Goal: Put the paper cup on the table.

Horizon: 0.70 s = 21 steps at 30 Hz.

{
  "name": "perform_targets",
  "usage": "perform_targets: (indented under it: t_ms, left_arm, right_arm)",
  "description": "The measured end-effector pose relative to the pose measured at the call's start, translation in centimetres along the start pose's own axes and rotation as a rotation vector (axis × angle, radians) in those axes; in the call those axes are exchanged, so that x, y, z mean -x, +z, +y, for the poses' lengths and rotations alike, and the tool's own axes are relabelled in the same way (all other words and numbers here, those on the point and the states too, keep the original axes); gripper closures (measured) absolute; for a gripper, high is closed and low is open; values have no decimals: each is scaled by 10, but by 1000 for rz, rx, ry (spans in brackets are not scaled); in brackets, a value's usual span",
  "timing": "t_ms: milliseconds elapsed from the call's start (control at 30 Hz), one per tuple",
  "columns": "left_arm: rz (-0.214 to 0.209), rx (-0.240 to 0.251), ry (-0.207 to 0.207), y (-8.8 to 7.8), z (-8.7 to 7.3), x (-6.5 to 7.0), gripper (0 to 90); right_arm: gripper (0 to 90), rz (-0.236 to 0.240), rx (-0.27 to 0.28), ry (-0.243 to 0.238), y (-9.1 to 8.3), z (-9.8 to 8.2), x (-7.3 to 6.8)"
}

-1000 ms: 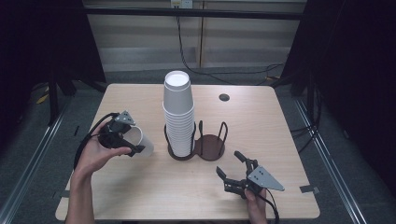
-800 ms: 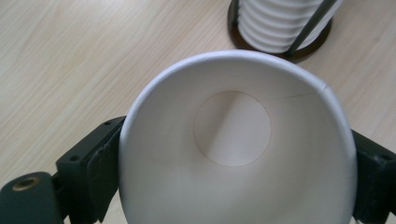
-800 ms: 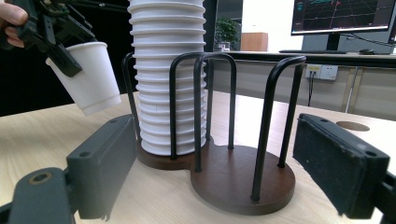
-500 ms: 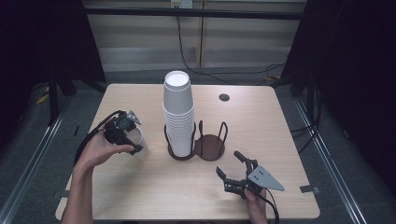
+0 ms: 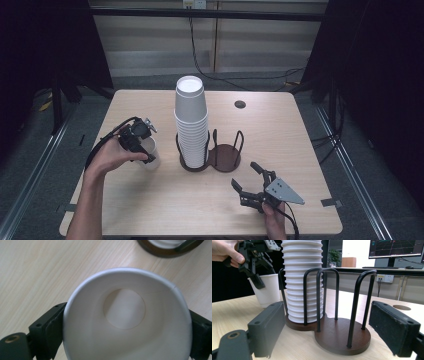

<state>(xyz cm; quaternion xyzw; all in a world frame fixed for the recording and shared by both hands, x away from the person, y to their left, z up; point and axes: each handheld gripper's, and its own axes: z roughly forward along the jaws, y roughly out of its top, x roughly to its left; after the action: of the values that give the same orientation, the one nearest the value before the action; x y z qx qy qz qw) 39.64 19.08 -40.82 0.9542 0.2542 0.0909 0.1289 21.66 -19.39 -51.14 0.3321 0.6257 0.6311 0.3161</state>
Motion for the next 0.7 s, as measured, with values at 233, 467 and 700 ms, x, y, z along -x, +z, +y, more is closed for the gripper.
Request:
perform_targets:
  t_ms: [233,467,700]
  left_arm:
    - [17,-20,-3,10,5,-3,69]
    - [21,-42,7,18,8,-3,53]
    - [29,-54,2,25,7,-3,52]
  right_arm:
    - [131,2,2,-1,0,0,0]
    - [131,2,2,-1,0,0,0]
    - [131,2,1,0,0,0,0]
